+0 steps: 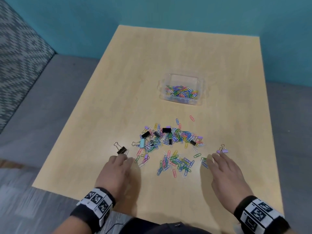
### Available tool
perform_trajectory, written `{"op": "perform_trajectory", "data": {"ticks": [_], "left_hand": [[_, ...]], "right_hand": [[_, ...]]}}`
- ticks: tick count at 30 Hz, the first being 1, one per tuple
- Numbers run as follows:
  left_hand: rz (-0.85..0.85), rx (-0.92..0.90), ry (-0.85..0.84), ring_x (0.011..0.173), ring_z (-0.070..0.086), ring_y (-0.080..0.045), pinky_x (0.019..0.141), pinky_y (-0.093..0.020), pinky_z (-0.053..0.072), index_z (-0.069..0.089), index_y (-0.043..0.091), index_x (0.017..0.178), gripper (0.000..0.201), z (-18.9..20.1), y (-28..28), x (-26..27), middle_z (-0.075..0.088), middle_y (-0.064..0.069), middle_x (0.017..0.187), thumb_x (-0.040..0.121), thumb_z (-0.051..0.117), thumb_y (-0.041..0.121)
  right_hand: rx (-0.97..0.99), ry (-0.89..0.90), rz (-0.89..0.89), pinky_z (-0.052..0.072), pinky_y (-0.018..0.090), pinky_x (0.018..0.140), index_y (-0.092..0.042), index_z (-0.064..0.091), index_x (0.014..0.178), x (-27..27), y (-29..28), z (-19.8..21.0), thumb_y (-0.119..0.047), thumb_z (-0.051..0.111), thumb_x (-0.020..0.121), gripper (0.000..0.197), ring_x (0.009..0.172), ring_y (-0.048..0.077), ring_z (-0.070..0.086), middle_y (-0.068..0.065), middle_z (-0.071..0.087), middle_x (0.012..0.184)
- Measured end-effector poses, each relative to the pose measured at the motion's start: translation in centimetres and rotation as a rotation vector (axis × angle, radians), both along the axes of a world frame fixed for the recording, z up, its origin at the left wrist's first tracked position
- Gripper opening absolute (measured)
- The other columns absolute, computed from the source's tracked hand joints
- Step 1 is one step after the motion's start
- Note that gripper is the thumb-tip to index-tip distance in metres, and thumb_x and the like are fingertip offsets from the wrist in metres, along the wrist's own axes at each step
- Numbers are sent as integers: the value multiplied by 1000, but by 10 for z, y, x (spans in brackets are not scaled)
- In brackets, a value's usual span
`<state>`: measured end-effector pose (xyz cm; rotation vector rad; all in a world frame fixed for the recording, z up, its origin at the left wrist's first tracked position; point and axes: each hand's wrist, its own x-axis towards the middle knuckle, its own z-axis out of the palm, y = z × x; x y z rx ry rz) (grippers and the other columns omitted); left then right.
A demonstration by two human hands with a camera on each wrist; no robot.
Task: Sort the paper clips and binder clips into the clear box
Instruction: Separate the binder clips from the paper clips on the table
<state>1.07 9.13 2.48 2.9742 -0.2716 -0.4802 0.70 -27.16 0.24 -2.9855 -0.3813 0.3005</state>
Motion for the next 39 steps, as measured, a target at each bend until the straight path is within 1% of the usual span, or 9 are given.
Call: {"op": "perform_trajectory", "data": {"ticks": [2, 6, 9, 15, 21, 27, 29, 32, 39], "left_hand": [[-89, -15, 2, 85, 61, -26, 70, -29, 56, 70, 15, 104, 64, -2, -8, -1, 65, -4, 106, 41, 77, 24], [-108, -88, -6, 94, 57, -29, 76, -36, 56, 68, 9, 104, 40, -21, -17, -17, 62, -9, 116, 71, 48, 20], [-96, -117, -15, 101, 54, -30, 76, -39, 55, 66, 11, 103, 35, -25, -22, -28, 60, -9, 119, 79, 43, 21], [-45, 3, 47, 119, 51, -30, 89, -41, 52, 55, 13, 127, 53, -32, -26, -13, 51, -9, 136, 82, 36, 33], [-180, -34, -38, 101, 53, -26, 77, -36, 53, 62, 19, 116, 44, -26, -42, -24, 60, -3, 117, 77, 45, 31], [2, -128, -169, 73, 52, -29, 62, -38, 51, 59, 18, 109, 39, -26, -41, 0, 59, -4, 91, 71, 67, 14], [-31, -121, -193, 68, 51, -29, 60, -38, 50, 61, 16, 102, 28, -23, -45, 13, 58, -5, 84, 74, 61, 17], [-113, -40, -133, 63, 50, -28, 52, -37, 46, 64, 15, 83, 14, -18, -60, 30, 57, -5, 75, 71, 72, 18], [-215, 140, -8, 54, 45, -23, 47, -28, 23, 51, 16, 66, 37, -17, -83, 46, 50, -5, 64, 39, 73, 3]], "right_hand": [[2, -1, 17, 42, 53, 100, -8, 51, 128, 0, 2, 1, -2, 64, 57, 73, 132, 37, 37, 13, 51, 131], [11, -1, 20, 42, 52, 100, -9, 51, 130, -1, 4, 5, -2, 64, 58, 74, 132, 36, 37, 12, 51, 131], [27, -7, 23, 44, 53, 98, -11, 53, 127, -3, 5, 8, -1, 67, 56, 73, 131, 37, 39, 12, 53, 129], [12, 14, 55, 43, 52, 100, -11, 54, 128, -9, 10, 7, -5, 66, 58, 71, 131, 35, 38, 12, 52, 132], [29, 5, 67, 39, 48, 102, -11, 51, 129, -14, 14, 7, -4, 65, 60, 71, 131, 35, 37, 10, 50, 132], [49, 23, 74, 42, 49, 101, -12, 50, 128, -18, 15, 7, -4, 63, 59, 70, 131, 35, 38, 8, 51, 132], [51, 32, 70, 42, 49, 100, -13, 51, 127, -19, 16, 6, -3, 62, 59, 70, 131, 35, 38, 8, 52, 131], [52, 40, 76, 42, 49, 100, -14, 52, 126, -20, 18, 6, -2, 61, 58, 69, 131, 34, 37, 8, 52, 131], [63, 46, 81, 42, 49, 100, -14, 55, 123, -21, 24, 7, -3, 62, 56, 69, 129, 35, 40, 9, 53, 129]]}}
